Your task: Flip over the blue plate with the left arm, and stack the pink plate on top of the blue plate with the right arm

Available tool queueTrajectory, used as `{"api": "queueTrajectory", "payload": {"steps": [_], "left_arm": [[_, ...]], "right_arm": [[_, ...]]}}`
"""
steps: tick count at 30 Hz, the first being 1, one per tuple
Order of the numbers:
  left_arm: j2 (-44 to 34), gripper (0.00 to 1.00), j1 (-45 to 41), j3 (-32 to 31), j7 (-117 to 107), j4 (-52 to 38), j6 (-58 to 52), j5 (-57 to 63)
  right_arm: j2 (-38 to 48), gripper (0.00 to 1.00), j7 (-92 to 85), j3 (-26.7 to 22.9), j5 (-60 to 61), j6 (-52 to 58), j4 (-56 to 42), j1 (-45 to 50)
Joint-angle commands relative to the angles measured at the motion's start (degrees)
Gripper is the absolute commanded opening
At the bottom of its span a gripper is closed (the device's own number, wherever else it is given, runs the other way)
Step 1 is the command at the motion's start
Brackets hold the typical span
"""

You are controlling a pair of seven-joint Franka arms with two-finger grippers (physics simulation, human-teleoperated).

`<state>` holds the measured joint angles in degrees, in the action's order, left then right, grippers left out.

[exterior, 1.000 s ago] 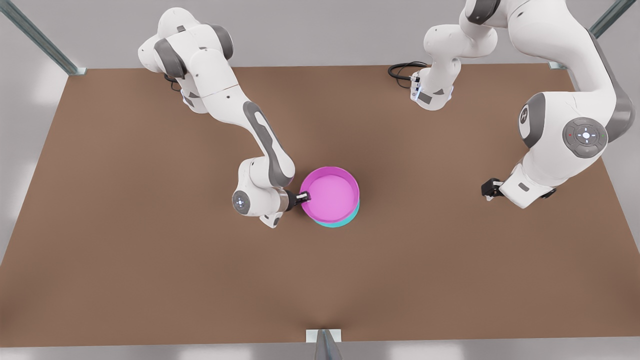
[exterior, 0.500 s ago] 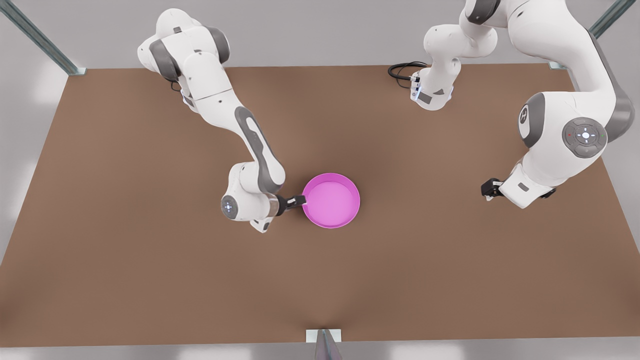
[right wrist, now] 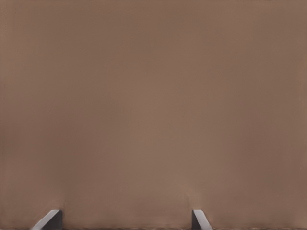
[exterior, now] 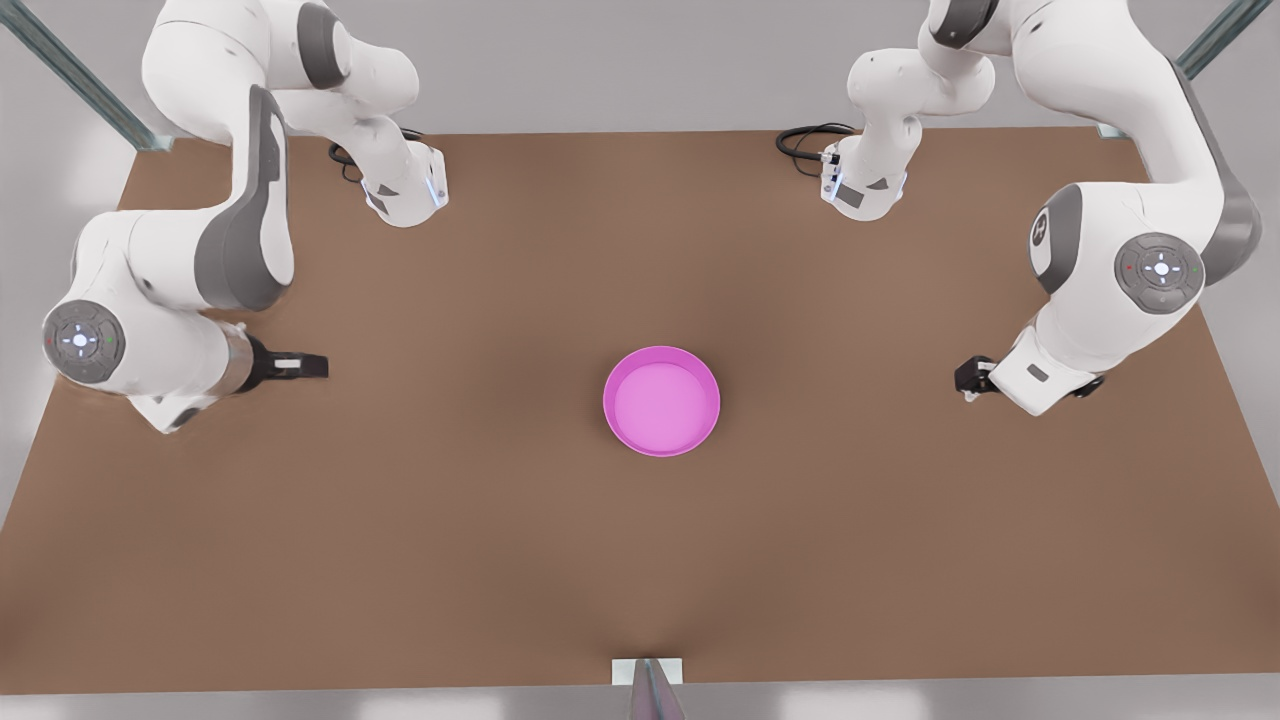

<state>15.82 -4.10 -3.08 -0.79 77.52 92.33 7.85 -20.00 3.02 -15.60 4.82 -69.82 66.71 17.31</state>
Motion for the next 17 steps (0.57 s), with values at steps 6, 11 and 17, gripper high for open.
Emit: {"api": "queueTrajectory", "payload": {"steps": [6, 11, 17], "left_arm": [[-0.1, 1.0, 0.1, 0.0, 0.1, 0.0, -0.3, -0.2], [-0.1, 1.0, 0.3, 0.2, 0.0, 0.1, -0.7, -0.2], [0.0, 1.0, 0.5, 0.2, 0.2, 0.1, -0.8, -0.1]], "right_arm": [[18.9, 1.0, 8.0, 11.8, -4.3, -4.5, 20.1, -8.5], [18.9, 1.0, 7.5, 12.3, -5.5, -4.2, 20.0, -8.3], [18.9, 1.0, 7.4, 12.3, -5.5, -4.1, 19.7, -8.3]]}}
